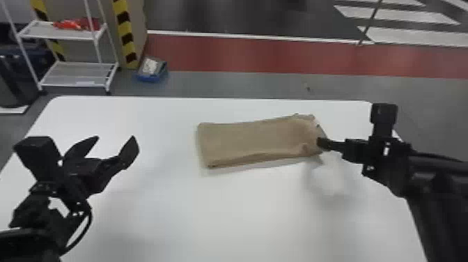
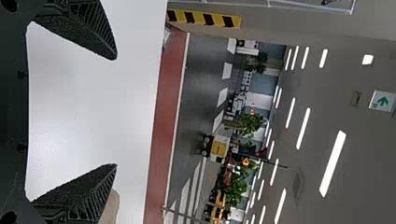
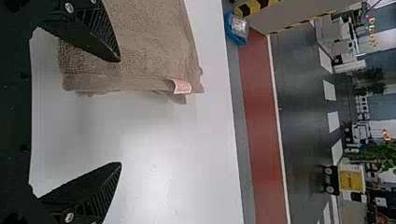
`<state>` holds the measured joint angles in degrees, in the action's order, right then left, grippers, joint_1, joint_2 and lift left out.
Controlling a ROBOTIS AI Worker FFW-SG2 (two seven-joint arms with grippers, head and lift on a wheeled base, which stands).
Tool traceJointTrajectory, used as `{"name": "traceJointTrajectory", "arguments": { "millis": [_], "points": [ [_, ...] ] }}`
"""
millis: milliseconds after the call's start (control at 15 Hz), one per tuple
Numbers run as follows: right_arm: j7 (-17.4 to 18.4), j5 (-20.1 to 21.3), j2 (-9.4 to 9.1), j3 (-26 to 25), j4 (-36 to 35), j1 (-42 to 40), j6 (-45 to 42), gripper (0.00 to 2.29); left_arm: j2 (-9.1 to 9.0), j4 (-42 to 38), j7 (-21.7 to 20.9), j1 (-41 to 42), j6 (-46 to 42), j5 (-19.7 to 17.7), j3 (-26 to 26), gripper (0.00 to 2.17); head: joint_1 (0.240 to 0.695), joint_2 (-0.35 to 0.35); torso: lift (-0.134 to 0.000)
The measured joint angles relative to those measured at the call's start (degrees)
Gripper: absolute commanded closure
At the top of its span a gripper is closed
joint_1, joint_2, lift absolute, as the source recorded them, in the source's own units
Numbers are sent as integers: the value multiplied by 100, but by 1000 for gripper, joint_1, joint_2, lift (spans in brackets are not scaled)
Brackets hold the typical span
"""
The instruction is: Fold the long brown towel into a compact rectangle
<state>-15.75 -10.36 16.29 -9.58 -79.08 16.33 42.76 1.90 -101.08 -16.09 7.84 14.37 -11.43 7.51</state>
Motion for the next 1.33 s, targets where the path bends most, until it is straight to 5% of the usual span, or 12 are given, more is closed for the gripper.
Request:
{"name": "traceJointTrajectory", "arguments": {
  "millis": [733,1133,1333],
  "points": [
    [-152,197,-73,214,339,17,-730,225,39,230,-9,-201,0,-5,-173,49,695,-126,-123],
    [-277,227,-97,205,495,-15,-889,687,55,309,-10,-296,-30,-10,-269,49,695,-134,-123],
    [-280,208,-99,205,491,-24,-965,1204,50,329,9,-268,-252,-19,-284,49,695,-132,-123]
  ]
}}
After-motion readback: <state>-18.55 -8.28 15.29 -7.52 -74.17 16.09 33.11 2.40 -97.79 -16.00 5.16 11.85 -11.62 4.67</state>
